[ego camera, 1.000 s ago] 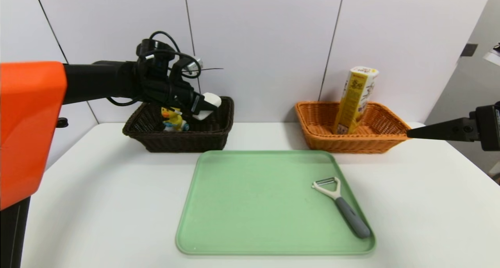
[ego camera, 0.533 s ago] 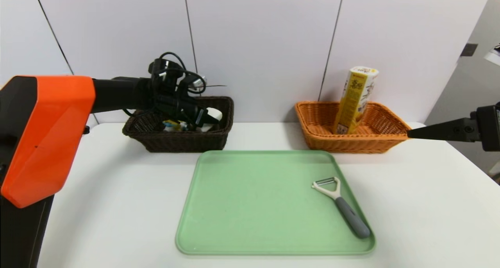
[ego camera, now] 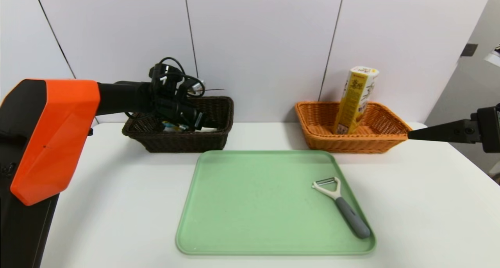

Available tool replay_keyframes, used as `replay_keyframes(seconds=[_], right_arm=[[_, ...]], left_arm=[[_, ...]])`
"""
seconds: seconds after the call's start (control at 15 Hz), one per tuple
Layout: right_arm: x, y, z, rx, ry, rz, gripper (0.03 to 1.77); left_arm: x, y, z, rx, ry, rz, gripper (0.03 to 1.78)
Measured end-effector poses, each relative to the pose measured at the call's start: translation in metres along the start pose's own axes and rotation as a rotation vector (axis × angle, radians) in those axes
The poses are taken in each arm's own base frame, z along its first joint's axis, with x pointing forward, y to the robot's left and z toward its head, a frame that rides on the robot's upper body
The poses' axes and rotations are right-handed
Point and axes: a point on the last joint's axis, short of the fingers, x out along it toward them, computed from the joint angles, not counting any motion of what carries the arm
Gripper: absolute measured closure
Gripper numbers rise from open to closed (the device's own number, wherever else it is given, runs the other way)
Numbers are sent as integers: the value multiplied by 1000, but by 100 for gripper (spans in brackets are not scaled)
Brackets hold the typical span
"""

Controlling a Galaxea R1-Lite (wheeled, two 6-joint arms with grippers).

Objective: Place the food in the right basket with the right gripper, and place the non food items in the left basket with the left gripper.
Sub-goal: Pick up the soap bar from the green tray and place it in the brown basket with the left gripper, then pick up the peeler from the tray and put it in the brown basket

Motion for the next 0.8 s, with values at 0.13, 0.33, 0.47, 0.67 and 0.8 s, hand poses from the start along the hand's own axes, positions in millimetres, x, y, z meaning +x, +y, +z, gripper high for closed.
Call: replay_keyframes(seconds=[0.13, 0.33, 0.47, 0.67, 0.8], right_arm=[[0, 0, 0, -1, 0, 0, 10], [-1, 0, 0, 0, -2, 1, 10], [-2, 1, 0, -1, -6, 0, 10], [-3, 1, 0, -3, -11, 1, 10], [-3, 1, 0, -3, -12, 1, 10]], left_arm=[[-6, 2, 6, 11, -34, 14, 35], [-37, -3, 29, 46, -112, 38, 27], [-59, -18, 48, 74, -167, 38, 23], [-76, -72, 72, 47, -194, 29, 19], [-77, -118, 79, -1, -171, 52, 17]])
